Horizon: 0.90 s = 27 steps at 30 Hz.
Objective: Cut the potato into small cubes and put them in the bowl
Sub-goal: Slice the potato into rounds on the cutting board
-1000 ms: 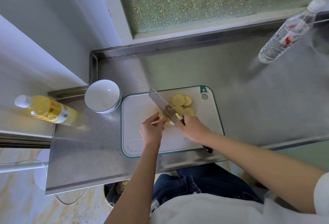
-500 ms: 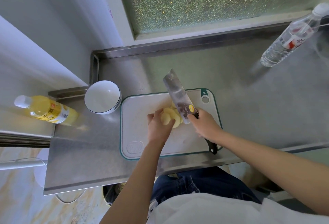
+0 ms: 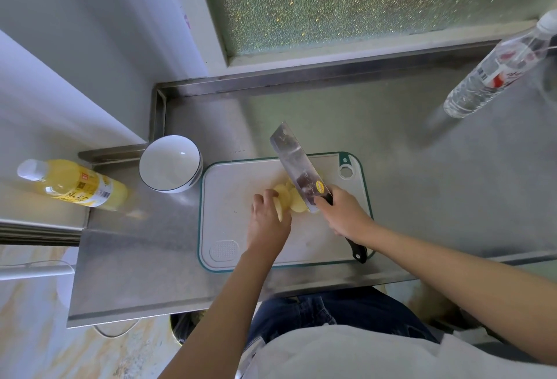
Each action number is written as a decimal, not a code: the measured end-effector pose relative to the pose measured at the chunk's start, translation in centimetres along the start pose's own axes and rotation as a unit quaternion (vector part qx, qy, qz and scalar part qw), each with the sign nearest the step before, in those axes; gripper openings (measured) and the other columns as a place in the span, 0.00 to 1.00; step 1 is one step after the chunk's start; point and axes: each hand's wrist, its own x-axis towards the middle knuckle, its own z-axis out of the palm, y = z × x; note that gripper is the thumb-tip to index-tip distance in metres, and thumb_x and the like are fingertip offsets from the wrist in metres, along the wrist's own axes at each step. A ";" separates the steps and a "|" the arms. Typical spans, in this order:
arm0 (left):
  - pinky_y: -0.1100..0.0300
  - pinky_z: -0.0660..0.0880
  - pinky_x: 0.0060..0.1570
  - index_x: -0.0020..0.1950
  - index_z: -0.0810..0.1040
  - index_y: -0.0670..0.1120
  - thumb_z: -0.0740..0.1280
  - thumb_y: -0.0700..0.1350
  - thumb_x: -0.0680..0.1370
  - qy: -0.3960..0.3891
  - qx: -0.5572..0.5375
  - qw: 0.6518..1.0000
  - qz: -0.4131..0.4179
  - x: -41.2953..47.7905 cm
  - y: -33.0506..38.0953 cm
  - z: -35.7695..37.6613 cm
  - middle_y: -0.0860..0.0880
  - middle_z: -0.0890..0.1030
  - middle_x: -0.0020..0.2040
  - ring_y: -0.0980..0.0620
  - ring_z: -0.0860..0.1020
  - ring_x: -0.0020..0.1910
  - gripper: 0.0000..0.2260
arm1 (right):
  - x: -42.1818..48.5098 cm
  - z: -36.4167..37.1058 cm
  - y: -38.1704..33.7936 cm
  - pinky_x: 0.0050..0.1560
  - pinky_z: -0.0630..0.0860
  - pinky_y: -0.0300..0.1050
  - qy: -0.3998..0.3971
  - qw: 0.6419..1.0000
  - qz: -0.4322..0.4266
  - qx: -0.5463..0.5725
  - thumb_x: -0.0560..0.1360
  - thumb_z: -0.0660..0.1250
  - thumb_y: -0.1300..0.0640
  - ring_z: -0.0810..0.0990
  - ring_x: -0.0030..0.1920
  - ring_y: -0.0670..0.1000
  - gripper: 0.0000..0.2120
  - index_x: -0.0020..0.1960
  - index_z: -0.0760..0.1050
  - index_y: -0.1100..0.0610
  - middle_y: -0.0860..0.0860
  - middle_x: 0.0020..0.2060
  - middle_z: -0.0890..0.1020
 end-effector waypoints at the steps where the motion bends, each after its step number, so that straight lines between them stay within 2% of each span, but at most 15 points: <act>1: 0.53 0.70 0.49 0.61 0.67 0.44 0.63 0.42 0.76 0.008 -0.020 1.000 -0.009 -0.1 -0.1 -0.3 0.43 0.71 0.56 0.42 0.73 0.54 0.14 | 0.0 -0.1 0.0 0.26 0.62 0.41 -0.003 1.000 -0.003 0.000 0.77 0.57 0.58 0.64 0.25 0.49 0.08 0.50 0.71 0.61 0.49 0.27 0.68; 3: 0.53 0.71 0.47 0.60 0.68 0.44 0.60 0.42 0.78 0.029 -0.054 0.997 -0.043 0.0 -0.3 -0.7 0.42 0.74 0.55 0.42 0.74 0.52 0.11 | 0.0 -0.1 -0.1 0.26 0.62 0.40 -0.013 1.000 -0.010 -0.004 0.77 0.58 0.57 0.64 0.25 0.49 0.06 0.45 0.70 0.59 0.49 0.27 0.67; 6: 0.51 0.72 0.47 0.59 0.69 0.43 0.58 0.38 0.77 0.053 -0.095 0.989 -0.098 0.1 -0.5 -1.3 0.41 0.75 0.55 0.41 0.74 0.51 0.12 | 0.0 0.0 -0.3 0.27 0.63 0.42 -0.031 0.999 -0.015 -0.009 0.77 0.58 0.57 0.64 0.26 0.49 0.08 0.39 0.66 0.51 0.49 0.27 0.68; 8: 0.52 0.71 0.46 0.59 0.69 0.42 0.57 0.36 0.76 0.063 -0.121 0.982 -0.128 0.2 -0.7 -1.4 0.41 0.75 0.56 0.41 0.73 0.50 0.13 | 0.1 0.4 -0.5 0.29 0.64 0.42 -0.051 0.999 -0.016 -0.009 0.77 0.58 0.56 0.65 0.26 0.49 0.07 0.40 0.67 0.51 0.48 0.27 0.68; 11: 0.55 0.68 0.45 0.61 0.69 0.41 0.57 0.36 0.76 0.071 -0.134 0.974 -0.166 0.3 -1.1 -1.5 0.41 0.72 0.58 0.45 0.71 0.48 0.14 | 0.2 1.1 -0.7 0.32 0.65 0.42 -0.076 0.997 -0.016 -0.024 0.77 0.57 0.55 0.66 0.28 0.49 0.06 0.47 0.70 0.58 0.48 0.28 0.69; 13: 0.55 0.69 0.47 0.61 0.69 0.41 0.58 0.38 0.76 0.075 -0.133 0.972 -0.180 0.3 -1.4 -1.2 0.42 0.69 0.59 0.45 0.70 0.50 0.14 | 0.4 1.6 -0.8 0.31 0.65 0.41 -0.091 0.995 -0.015 -0.045 0.78 0.57 0.55 0.66 0.28 0.48 0.07 0.47 0.69 0.58 0.48 0.29 0.69; 17: 0.56 0.68 0.51 0.61 0.69 0.42 0.61 0.40 0.76 0.089 -0.125 0.969 -0.194 -0.1 -1.9 -0.6 0.44 0.66 0.60 0.44 0.69 0.56 0.14 | 1.1 3.0 -0.5 0.29 0.65 0.40 -0.112 0.991 0.002 -0.074 0.78 0.56 0.53 0.66 0.29 0.49 0.08 0.43 0.66 0.56 0.49 0.31 0.69; 22: 0.59 0.68 0.48 0.63 0.67 0.41 0.63 0.35 0.75 0.093 -0.141 0.969 -0.183 -0.8 -2.6 -0.7 0.42 0.68 0.58 0.47 0.70 0.48 0.16 | 1.2 3.5 0.0 0.32 0.64 0.44 -0.097 0.988 -0.005 -0.117 0.79 0.56 0.54 0.69 0.33 0.53 0.12 0.37 0.62 0.53 0.50 0.31 0.70; 25: 0.60 0.68 0.46 0.63 0.69 0.42 0.63 0.36 0.76 0.071 -0.130 0.975 -0.167 -1.1 -3.0 -0.9 0.44 0.68 0.58 0.49 0.71 0.47 0.16 | 1.0 3.3 0.4 0.38 0.65 0.44 -0.085 0.986 -0.019 -0.142 0.80 0.56 0.54 0.71 0.38 0.55 0.09 0.43 0.64 0.57 0.54 0.36 0.73; 27: 0.61 0.68 0.47 0.63 0.70 0.42 0.63 0.37 0.76 0.063 -0.117 0.981 -0.142 -1.3 -3.4 -1.0 0.44 0.68 0.58 0.50 0.71 0.45 0.16 | 0.6 3.4 0.3 0.38 0.65 0.45 -0.085 0.983 -0.028 -0.157 0.80 0.56 0.53 0.72 0.37 0.55 0.09 0.44 0.64 0.58 0.52 0.33 0.72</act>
